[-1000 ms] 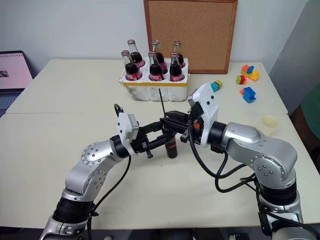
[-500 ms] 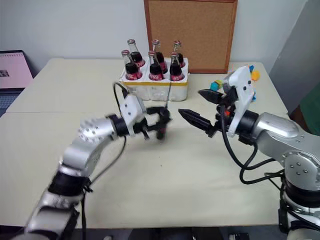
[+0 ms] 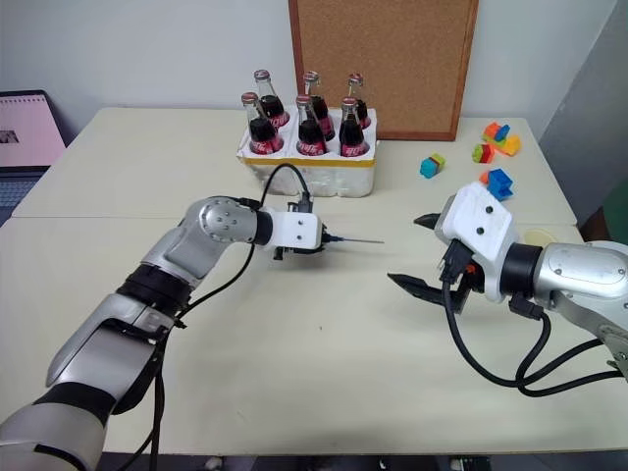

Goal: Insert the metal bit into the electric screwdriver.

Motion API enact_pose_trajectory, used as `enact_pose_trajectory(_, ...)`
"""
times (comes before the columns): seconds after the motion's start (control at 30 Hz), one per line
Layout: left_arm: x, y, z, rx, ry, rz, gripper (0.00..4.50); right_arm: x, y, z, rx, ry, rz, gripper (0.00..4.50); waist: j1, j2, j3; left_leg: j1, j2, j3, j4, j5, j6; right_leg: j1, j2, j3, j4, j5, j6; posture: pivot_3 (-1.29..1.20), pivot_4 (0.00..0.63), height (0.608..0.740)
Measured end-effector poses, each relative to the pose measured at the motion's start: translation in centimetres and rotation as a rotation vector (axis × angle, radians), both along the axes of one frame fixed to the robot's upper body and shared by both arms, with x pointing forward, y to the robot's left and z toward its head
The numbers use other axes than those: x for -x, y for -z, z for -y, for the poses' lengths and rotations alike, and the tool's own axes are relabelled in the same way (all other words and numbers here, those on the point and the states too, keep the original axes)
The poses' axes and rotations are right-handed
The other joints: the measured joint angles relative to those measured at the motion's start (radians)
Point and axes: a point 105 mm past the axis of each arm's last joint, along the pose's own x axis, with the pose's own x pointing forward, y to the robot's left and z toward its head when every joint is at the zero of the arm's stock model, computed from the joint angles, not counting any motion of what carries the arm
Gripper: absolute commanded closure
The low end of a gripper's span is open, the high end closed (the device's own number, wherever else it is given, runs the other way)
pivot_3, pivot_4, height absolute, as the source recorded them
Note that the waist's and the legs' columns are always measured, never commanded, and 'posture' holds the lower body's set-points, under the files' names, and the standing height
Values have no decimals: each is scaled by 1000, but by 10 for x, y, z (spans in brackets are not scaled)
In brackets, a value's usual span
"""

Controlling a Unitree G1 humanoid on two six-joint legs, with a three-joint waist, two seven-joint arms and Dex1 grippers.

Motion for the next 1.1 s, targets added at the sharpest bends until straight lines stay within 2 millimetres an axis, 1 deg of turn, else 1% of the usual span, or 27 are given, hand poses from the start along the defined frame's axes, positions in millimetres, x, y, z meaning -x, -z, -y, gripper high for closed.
enact_pose_trajectory(0.1, -2, 12, 2, -68, 20, -30, 2863, 2, 10, 0, 46, -16, -24, 0, -3, 0, 0, 1, 0, 0, 0, 0, 0, 0, 1, 1, 1, -1, 1, 0, 150, 740)
enact_pose_trajectory(0.17, -4, 14, 3, -92, 34, -37, 2863, 3, 18, 3, 76, -13, -42, 0, -4, 0, 0, 2, 1, 0, 0, 0, 0, 1, 1, 1, 1, -1, 1, 0, 150, 740)
enact_pose_trajectory(0.23, -6, 15, 5, -95, 36, -43, 2863, 3, 19, 3, 84, -18, -36, 0, -3, 0, -1, 3, 0, 0, 1, 0, 0, 2, 1, 0, 2, -1, 1, 0, 150, 740)
enact_pose_trajectory(0.3, -6, 16, 6, -97, 39, -46, 2146, 2, 18, 2, 85, -19, -24, 0, -1, 0, -1, 3, 0, -1, 2, 0, 0, 2, 1, 0, 3, -1, 1, 0, 150, 740)
enact_pose_trajectory(0.33, -7, 17, 6, -97, 36, -50, 2098, 2, 17, 3, 87, -18, -17, 0, -1, 0, -1, 3, 0, -1, 2, 0, 0, 3, 1, 0, 3, -1, 2, 0, 150, 740)
enact_pose_trajectory(0.37, -8, 18, 4, -90, 27, -52, 1752, 1, 17, 3, 88, -15, -8, 0, -1, 0, -1, 3, 1, -1, 3, 0, 0, 3, 1, 0, 3, 0, 2, 0, 150, 740)
enact_pose_trajectory(0.53, -11, 15, 3, -66, 11, -46, 927, 0, 19, 2, 90, -17, -9, 0, -3, 0, -1, 5, 1, -2, 5, 0, 0, 6, 1, -1, 3, -1, 2, 0, 150, 740)
enact_pose_trajectory(0.57, -12, 15, 3, -61, 7, -45, 658, -1, 19, 2, 90, -18, -9, 0, -3, 0, -1, 5, 1, -2, 6, 0, 0, 7, 1, -1, 3, -1, 2, 0, 150, 740)
enact_pose_trajectory(0.6, -12, 14, 4, -56, 5, -45, 558, -1, 19, 3, 90, -20, -12, 0, -3, 0, -1, 5, 1, -2, 7, 0, 0, 7, 1, -1, 3, -1, 2, 0, 150, 740)
enact_pose_trajectory(0.67, -13, 13, 3, -47, 1, -44, 99, -1, 19, 2, 91, -23, -6, 0, -3, 0, -1, 4, 1, -2, 11, 0, 0, 7, 1, -1, 4, 0, 2, 0, 150, 740)
enact_pose_trajectory(0.7, -13, 12, 3, -42, -1, -44, 15, -1, 18, 2, 92, -22, -4, 0, -3, 0, -1, 4, 1, -2, 13, 0, 0, 7, 1, -1, 6, -1, 2, 0, 150, 740)
enact_pose_trajectory(0.9, -13, 11, -3, 36, -60, -108, 15, -5, 16, 4, 84, -18, 8, 0, -3, 0, -1, 5, 0, -2, 15, 0, 0, 6, 0, -1, 13, -1, 2, 0, 150, 740)
enact_pose_trajectory(0.97, -15, 5, -15, 81, -108, -133, 15, -5, 15, 3, 76, -21, 12, 0, -6, -1, 0, 3, 1, -2, 15, 0, 0, 3, 1, -1, 16, -1, 2, 0, 150, 740)
enact_pose_trajectory(1.0, -18, -6, -26, 132, -151, -128, 15, -6, 15, 3, 73, -21, 13, 0, -10, -2, 1, 2, 2, -3, 15, 0, 0, 0, 1, -1, 17, 0, 1, 0, 150, 740)
enact_pose_trajectory(1.03, -21, -18, -38, 186, -197, -113, 15, -6, 15, 4, 68, -17, 11, 0, -14, -3, 1, 1, 3, -3, 15, 0, 0, 0, 1, -1, 18, 0, 1, 0, 150, 740)
enact_pose_trajectory(1.1, -20, -53, -67, 305, -271, -55, 15, -7, 12, 8, 49, -4, 17, 0, -21, -3, 1, 2, 4, -3, 15, 0, 0, 0, 1, -1, 18, 0, 1, 0, 150, 740)
